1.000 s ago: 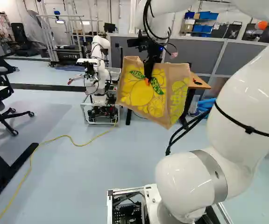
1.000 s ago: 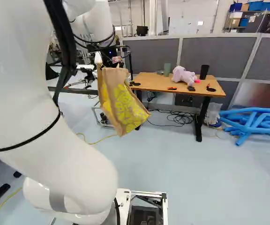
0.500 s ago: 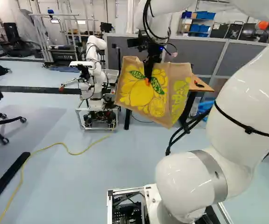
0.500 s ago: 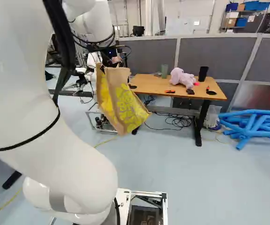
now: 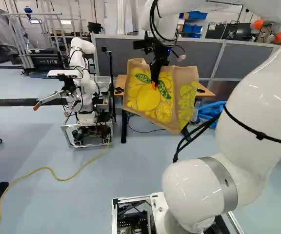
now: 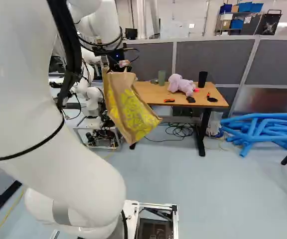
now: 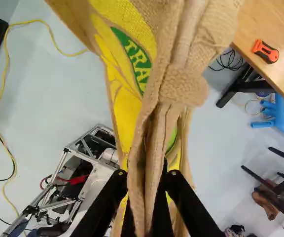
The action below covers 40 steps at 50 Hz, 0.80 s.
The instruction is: Pick up the bag on the ground and place it on the table
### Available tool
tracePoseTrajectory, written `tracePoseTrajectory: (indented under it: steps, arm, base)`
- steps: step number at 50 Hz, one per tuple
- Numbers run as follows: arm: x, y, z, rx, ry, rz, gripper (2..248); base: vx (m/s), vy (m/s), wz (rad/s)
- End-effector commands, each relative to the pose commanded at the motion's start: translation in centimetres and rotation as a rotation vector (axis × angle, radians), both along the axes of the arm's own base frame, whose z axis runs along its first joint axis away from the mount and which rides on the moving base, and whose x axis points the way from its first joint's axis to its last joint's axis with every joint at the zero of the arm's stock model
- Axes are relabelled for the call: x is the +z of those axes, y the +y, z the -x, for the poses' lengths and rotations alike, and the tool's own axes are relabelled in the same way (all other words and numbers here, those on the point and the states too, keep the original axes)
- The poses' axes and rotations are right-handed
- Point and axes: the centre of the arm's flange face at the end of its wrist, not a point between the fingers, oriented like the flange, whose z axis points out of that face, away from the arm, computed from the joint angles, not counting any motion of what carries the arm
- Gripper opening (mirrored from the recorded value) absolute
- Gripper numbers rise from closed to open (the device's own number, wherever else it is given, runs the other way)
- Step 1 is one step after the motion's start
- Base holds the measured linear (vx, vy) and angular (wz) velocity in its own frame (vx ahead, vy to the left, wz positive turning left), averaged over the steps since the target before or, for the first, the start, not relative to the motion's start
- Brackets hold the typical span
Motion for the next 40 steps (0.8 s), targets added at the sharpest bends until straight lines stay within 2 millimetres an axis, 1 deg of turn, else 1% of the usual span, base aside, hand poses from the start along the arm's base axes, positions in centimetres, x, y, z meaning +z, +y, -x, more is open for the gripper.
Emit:
tracePoseTrajectory:
  steps: [40]
  arm:
    - [0.0, 0.0, 0.0, 0.0, 0.0, 0.0, 22]
  base:
    - [0.191, 0.002, -0.008]
